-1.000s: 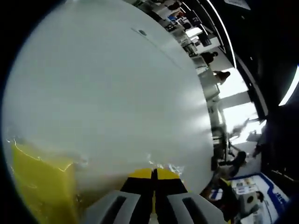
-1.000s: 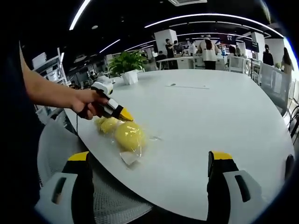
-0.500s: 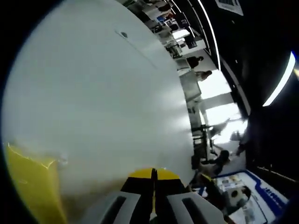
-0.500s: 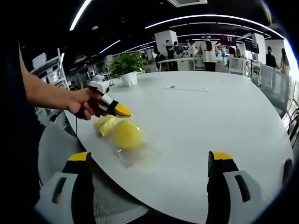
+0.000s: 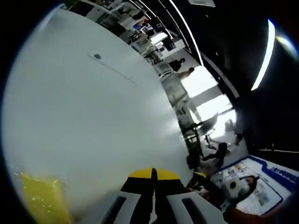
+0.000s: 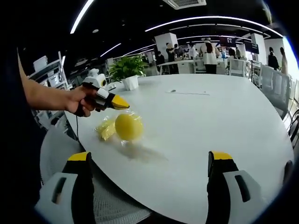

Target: Compare the silicone blocks by pressing each to a similar depth, holding the contact briefly, and releasing to observe deformation and rebound differences across the visible hardness samples.

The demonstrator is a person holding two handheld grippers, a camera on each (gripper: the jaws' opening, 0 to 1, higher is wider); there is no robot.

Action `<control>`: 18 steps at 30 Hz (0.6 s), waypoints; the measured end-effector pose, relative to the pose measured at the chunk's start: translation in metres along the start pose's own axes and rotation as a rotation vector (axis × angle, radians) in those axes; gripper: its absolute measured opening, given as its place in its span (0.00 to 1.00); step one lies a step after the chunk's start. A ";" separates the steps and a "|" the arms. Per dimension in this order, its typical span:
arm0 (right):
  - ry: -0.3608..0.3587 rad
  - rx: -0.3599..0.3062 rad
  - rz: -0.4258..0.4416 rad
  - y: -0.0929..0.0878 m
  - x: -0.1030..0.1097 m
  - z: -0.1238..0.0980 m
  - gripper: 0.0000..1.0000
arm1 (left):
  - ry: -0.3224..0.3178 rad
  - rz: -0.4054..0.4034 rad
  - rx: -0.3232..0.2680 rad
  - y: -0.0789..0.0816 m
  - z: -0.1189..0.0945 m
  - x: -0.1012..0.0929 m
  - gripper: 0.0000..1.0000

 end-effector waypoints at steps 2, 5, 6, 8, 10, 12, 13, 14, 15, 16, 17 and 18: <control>0.002 -0.003 0.010 0.001 -0.001 -0.001 0.96 | -0.003 0.032 -0.023 0.003 -0.003 -0.003 0.00; 0.001 -0.005 0.009 0.001 -0.001 -0.002 0.96 | -0.031 0.029 -0.043 0.009 -0.009 -0.011 0.00; 0.002 -0.005 0.009 0.001 -0.001 -0.002 0.96 | -0.034 0.035 -0.049 0.011 -0.010 -0.013 0.00; 0.002 -0.011 0.008 0.003 0.000 -0.003 0.96 | -0.049 0.054 -0.058 0.016 -0.013 -0.017 0.00; 0.002 -0.019 0.007 0.005 0.000 -0.004 0.96 | -0.058 0.069 -0.073 0.021 -0.016 -0.020 0.00; 0.003 -0.025 0.002 0.007 0.001 -0.004 0.96 | -0.072 0.084 -0.093 0.027 -0.018 -0.023 0.00; 0.003 -0.035 -0.003 0.010 0.002 -0.004 0.96 | -0.083 0.087 -0.103 0.030 -0.019 -0.026 0.00; 0.003 -0.041 -0.004 0.013 0.003 -0.005 0.96 | -0.099 0.092 -0.115 0.034 -0.021 -0.030 0.00; 0.004 -0.051 -0.007 0.016 0.003 -0.005 0.96 | -0.108 0.093 -0.122 0.037 -0.022 -0.032 0.00; 0.004 -0.056 -0.010 0.018 0.004 -0.006 0.96 | -0.120 0.095 -0.128 0.041 -0.023 -0.035 0.00; 0.006 -0.059 -0.014 0.020 0.004 -0.006 0.96 | -0.127 0.098 -0.134 0.044 -0.024 -0.038 0.00; 0.007 -0.062 -0.016 0.022 0.005 -0.006 0.96 | -0.135 0.106 -0.144 0.049 -0.026 -0.042 0.00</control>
Point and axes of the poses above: the point that each gripper's makers call its tool centre point, and the gripper's own axes: z roughly forward along the fingers, x roughly to its left, y roughly out of its top, the point moved 5 cm from there along -z, roughly backward along the fingers, and after that the axes turned 14 degrees about -x, right-handed, at the moved point
